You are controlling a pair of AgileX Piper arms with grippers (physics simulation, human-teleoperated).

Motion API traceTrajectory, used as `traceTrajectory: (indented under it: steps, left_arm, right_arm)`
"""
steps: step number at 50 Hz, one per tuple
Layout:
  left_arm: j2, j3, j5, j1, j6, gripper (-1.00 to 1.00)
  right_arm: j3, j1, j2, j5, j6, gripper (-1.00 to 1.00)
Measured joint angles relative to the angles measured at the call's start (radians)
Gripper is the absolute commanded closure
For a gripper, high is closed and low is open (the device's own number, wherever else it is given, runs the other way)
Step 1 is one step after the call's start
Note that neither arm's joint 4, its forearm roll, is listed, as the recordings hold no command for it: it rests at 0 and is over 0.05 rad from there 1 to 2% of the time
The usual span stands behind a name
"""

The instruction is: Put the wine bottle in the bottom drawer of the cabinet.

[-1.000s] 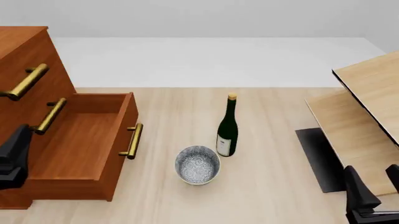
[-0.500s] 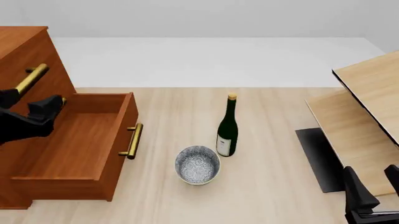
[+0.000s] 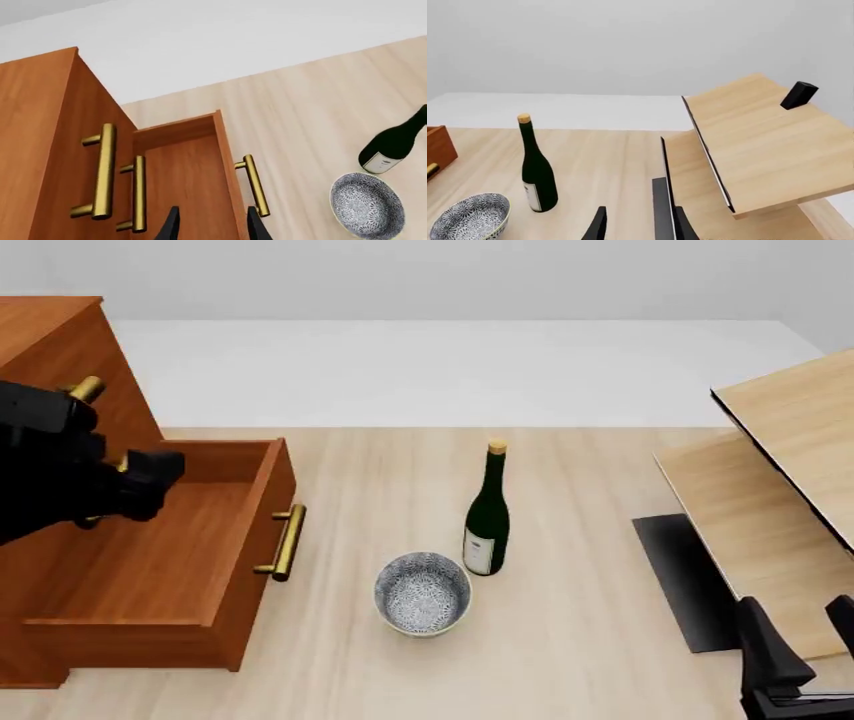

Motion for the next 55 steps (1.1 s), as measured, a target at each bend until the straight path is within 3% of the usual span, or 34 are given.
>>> traceTrajectory:
  steps: [25, 55]
  left_arm:
    - [0.080, 0.072, -0.021, -0.060, -0.033, -1.00]
    - [0.151, 0.152, -0.131, -0.074, -0.126, -1.00]
  right_arm:
    - [0.000, -0.005, 0.001, 0.004, 0.005, -1.00]
    - [0.000, 0.001, -0.005, 0.013, 0.000, -1.00]
